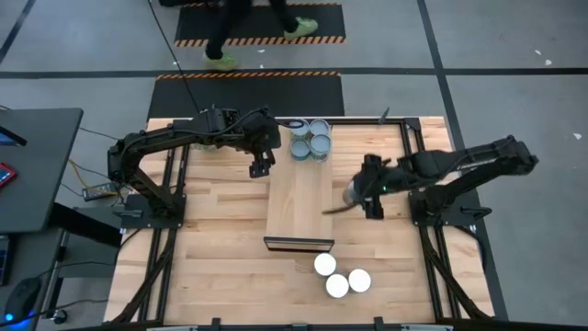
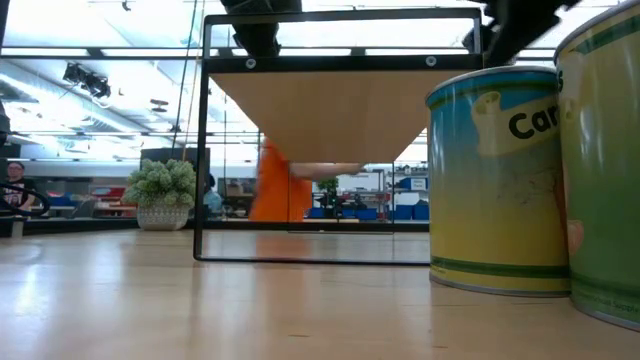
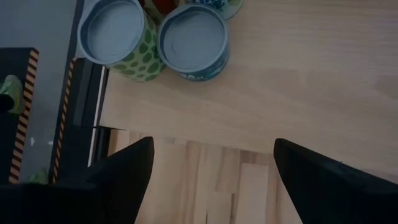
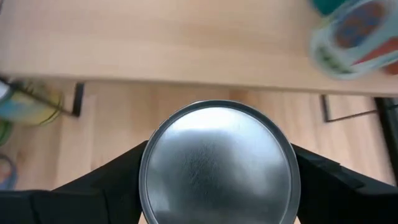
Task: Pick and place cans onto a shelf
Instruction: Put the large canned peas on the shelf
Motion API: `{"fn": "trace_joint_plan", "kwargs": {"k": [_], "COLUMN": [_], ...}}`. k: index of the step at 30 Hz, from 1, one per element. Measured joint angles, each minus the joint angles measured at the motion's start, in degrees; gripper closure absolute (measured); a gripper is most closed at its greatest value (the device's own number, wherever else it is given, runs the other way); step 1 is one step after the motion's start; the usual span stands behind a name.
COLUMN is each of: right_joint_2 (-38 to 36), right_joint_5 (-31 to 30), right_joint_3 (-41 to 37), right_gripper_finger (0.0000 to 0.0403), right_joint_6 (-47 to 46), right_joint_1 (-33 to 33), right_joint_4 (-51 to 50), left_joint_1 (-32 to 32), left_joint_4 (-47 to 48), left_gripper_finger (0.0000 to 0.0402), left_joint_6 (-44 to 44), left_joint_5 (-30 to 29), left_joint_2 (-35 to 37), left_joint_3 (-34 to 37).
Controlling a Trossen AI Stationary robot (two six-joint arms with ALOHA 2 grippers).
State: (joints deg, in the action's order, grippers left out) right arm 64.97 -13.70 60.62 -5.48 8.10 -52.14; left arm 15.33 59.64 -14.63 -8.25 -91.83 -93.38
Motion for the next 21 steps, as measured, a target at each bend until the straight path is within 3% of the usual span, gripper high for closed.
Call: {"fn": "trace_joint_plan", "kwargs": {"k": [12, 21], "right_joint_2": [8.3, 14.6], "right_joint_5": [3.8, 7.2], "right_joint_3": [14.6, 19.2], "right_gripper_finger": [0.008, 0.008], "right_joint_6": [4.6, 4.2], "right_joint_1": [-7.2, -9.4], "right_joint_4": [-2.3, 0.6], "left_joint_1": [0.0, 0.0], "left_joint_4": [0.1, 0.1], "left_gripper_finger": [0.0065, 0.0065], "left_joint_6": [0.0, 0.0], "left_joint_5": [-1.0, -1.1], "left_joint_2": [0.0, 0.0], "left_joint_3": [0.0, 0.0]}}
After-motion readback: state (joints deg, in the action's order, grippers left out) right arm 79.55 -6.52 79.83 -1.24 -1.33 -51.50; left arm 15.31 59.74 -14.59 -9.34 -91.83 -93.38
